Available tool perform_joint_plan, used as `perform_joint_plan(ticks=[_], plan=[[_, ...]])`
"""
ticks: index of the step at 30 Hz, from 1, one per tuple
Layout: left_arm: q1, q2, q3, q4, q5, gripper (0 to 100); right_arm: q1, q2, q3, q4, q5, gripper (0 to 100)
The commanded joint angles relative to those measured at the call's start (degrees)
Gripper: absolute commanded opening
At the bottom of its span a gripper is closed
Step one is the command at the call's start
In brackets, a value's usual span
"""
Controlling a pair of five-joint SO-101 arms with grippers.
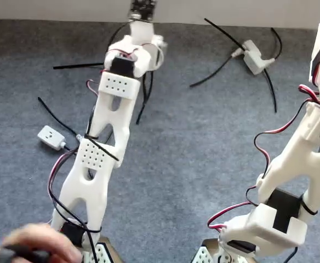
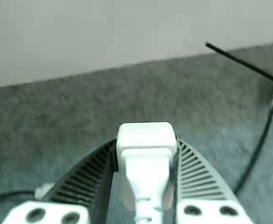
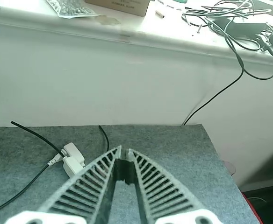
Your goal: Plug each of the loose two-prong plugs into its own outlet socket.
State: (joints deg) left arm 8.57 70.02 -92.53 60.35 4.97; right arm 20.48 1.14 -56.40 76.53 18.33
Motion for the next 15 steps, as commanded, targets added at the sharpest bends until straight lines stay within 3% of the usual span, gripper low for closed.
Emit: perform_joint_plan(ticks=[1, 4, 7, 11, 15], plan=[[-4.35, 2.77, -2.07, -19.96, -0.44, 3, -1.63, -2.68, -0.57, -1.01, 0.7, 0.9], [-6.46, 7.52, -1.98, -27.52, -0.44, 16, -1.63, -2.68, -0.66, -1.01, 0.7, 0.9], [-7.16, 11.3, -1.98, -23.74, -0.79, 28, -1.63, -2.68, -0.66, -0.92, 0.7, 0.9], [-6.9, 14.02, -1.98, -15.91, -9.85, 30, -1.71, -2.77, -0.66, -0.84, 0.7, 0.9], [-8.4, 14.02, -2.42, -15.56, -10.2, 30, -3.3, -2.86, -0.48, -0.75, 0.7, 0.9]])
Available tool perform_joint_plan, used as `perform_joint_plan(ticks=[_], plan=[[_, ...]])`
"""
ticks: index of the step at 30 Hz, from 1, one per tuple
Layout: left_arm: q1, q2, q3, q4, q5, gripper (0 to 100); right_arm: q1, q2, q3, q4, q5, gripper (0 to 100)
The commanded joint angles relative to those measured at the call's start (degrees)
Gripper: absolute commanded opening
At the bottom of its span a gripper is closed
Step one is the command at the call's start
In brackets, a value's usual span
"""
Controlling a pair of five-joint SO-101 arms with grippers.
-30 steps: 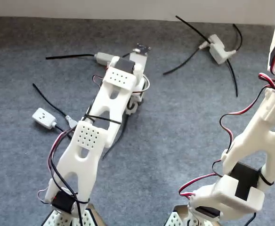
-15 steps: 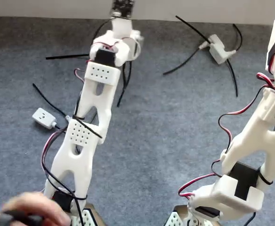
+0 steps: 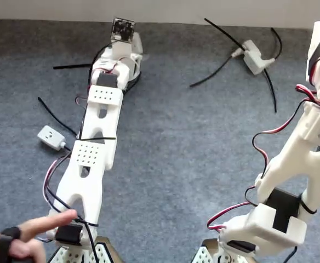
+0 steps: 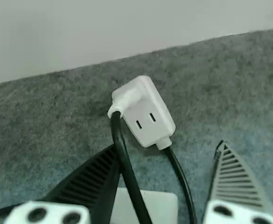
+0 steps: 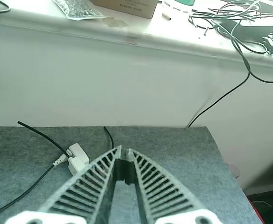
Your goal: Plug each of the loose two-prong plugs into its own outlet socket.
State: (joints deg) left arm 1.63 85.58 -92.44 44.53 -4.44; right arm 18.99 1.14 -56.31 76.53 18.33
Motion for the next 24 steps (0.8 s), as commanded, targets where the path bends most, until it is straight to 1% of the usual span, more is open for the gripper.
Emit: perform_joint_plan(ticks=[1, 3, 11, 18, 20, 22, 23, 24], plan=[[-1.98, -2.24, -2.59, 0.26, -0.79, 30, -2.24, -2.86, -0.57, -0.75, 0.7, 0.9], [-3.38, -5.05, -2.59, 0.62, -0.79, 30, -3.38, -2.86, -0.57, -0.75, 0.7, 0.9], [-10.68, -21.23, -2.33, 9.23, -0.62, 30, -4.53, -2.95, -0.75, 0.48, 0.7, 0.9], [-18.07, -32.75, -2.15, 11.16, -0.53, 29, -4.53, -2.95, -0.75, 0.48, 0.7, 0.9], [-20.0, -35.38, -2.15, 16.53, -0.62, 29, -4.53, -2.95, -0.75, 0.48, 0.7, 0.9], [-21.14, -37.23, -2.15, 23.56, -0.88, 29, -4.53, -2.95, -0.75, 0.48, 0.7, 0.9], [-21.58, -37.93, -2.15, 27.87, -1.67, 29, -4.53, -2.95, -0.75, 0.48, 0.7, 0.9], [-21.76, -38.73, -2.33, 32.35, -4.4, 29, -4.53, -2.95, -0.75, 0.48, 0.7, 0.9]])
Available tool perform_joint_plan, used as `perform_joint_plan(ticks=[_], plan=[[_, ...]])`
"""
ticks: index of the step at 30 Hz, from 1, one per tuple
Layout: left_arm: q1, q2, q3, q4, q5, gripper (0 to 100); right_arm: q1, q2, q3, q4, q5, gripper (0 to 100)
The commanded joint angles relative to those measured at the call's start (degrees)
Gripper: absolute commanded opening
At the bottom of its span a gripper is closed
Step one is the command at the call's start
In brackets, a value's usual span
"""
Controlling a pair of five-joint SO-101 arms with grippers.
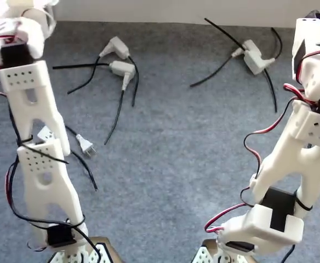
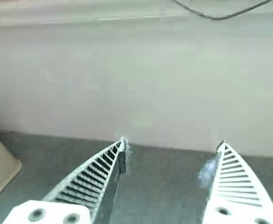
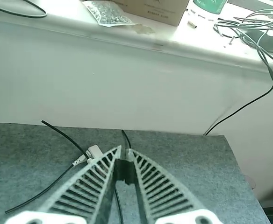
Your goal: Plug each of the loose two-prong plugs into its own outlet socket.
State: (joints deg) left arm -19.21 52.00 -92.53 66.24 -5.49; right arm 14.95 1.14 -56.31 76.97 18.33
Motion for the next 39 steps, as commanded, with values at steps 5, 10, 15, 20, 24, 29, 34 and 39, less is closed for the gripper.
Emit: perform_joint_plan(ticks=[5, 10, 15, 20, 24, 29, 34, 39], plan=[[-0.66, -7.52, -2.51, 30.42, -25.41, 29, -0.48, -2.95, -0.75, 0.04, 0.7, 0.9], [-2.95, -9.36, -2.07, 36.13, -39.03, 29, -0.48, -2.95, -0.75, 0.04, 0.7, 0.9], [-5.76, -9.89, -1.89, 36.4, -48.35, 29, -0.48, -2.95, -0.75, 0.04, 0.7, 0.9], [-7.52, -15.16, 5.76, 36.48, -42.9, 29, -0.48, -2.95, -0.75, 0.04, 0.7, 1.0], [-7.78, -25.8, 24.66, 36.4, -33.05, 29, -0.48, -2.95, -0.75, 0.04, 0.7, 1.0], [-7.69, -39.25, 52.35, 36.13, -13.01, 29, -0.48, -2.95, -0.75, 0.04, 0.7, 1.0], [-7.69, -42.51, 68.79, 35.6, 6.15, 29, -0.48, -2.95, -0.75, 0.04, 0.7, 1.0], [-7.6, -40.31, 76.0, 35.6, 24.88, 29, -0.48, -2.95, -0.75, 0.75, 0.7, 1.0]])
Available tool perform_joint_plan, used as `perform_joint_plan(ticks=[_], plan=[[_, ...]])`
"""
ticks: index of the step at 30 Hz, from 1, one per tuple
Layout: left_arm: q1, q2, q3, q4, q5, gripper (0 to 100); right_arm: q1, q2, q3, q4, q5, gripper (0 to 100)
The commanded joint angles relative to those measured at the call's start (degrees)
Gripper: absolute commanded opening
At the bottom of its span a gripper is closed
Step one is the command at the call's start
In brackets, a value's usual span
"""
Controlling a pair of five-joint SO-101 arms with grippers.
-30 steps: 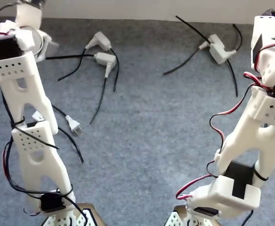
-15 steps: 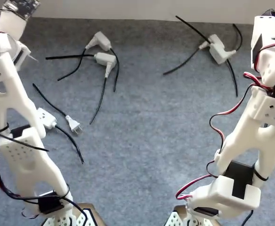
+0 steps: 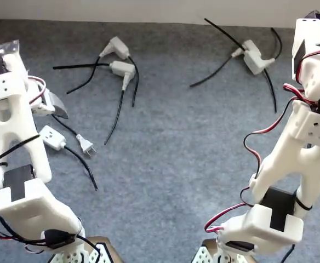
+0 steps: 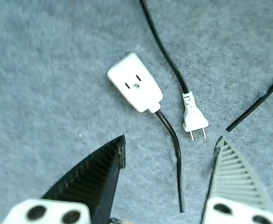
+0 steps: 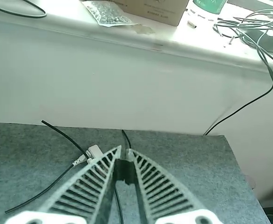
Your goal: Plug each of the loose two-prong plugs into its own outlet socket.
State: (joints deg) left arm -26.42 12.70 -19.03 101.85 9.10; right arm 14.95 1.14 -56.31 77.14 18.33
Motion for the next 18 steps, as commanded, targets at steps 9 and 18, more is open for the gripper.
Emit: perform_joint_plan(ticks=[9, 18], plan=[[-0.4, 7.78, 5.49, -0.18, 22.59, 29, -4.35, -3.03, -0.75, 1.45, 0.79, 1.2], [-0.84, 24.04, -4.97, -2.64, 25.85, 29, -6.37, -3.03, -0.84, 1.89, 0.79, 1.2]])
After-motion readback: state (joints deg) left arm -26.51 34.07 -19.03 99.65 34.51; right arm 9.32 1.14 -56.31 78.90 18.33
